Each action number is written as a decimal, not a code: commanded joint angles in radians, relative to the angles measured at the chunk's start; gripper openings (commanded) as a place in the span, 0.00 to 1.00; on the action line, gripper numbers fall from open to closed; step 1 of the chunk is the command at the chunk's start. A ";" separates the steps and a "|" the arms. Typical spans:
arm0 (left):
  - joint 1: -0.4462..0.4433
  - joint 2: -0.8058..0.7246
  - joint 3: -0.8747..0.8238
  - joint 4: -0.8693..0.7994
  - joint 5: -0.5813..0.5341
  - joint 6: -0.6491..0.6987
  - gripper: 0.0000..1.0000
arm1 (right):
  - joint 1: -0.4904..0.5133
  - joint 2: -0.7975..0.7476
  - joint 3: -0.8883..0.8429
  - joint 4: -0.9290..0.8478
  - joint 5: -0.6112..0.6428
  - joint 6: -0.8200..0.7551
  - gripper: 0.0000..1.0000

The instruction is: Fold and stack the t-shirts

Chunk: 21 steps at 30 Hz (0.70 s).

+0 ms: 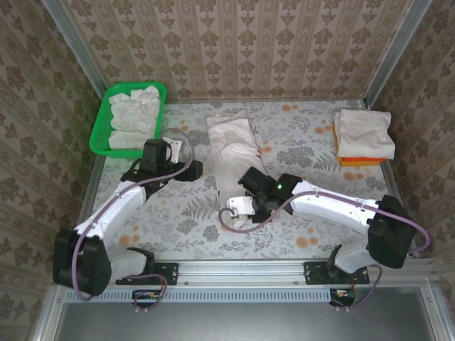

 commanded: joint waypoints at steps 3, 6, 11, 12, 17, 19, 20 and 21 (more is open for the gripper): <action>-0.023 -0.163 -0.054 -0.118 -0.034 0.168 1.00 | -0.089 0.152 0.170 -0.030 0.003 -0.142 0.01; -0.024 -0.282 -0.114 -0.136 -0.044 0.216 1.00 | -0.142 0.233 0.257 -0.009 -0.004 -0.177 0.01; -0.022 -0.446 -0.205 -0.132 -0.054 0.268 1.00 | -0.204 0.343 0.385 0.019 -0.026 -0.224 0.01; -0.022 -0.462 -0.215 -0.127 -0.055 0.271 1.00 | -0.211 0.365 0.404 0.024 -0.024 -0.229 0.01; -0.022 -0.478 -0.232 -0.109 -0.040 0.286 1.00 | -0.240 0.444 0.478 0.052 -0.016 -0.249 0.01; -0.021 -0.469 -0.230 -0.109 -0.037 0.296 1.00 | -0.248 0.464 0.496 0.068 -0.017 -0.250 0.01; -0.023 -0.467 -0.230 -0.107 -0.036 0.297 1.00 | -0.250 0.475 0.506 0.073 -0.015 -0.253 0.01; -0.023 -0.462 -0.233 -0.102 -0.034 0.300 1.00 | -0.253 0.485 0.515 0.077 -0.012 -0.255 0.01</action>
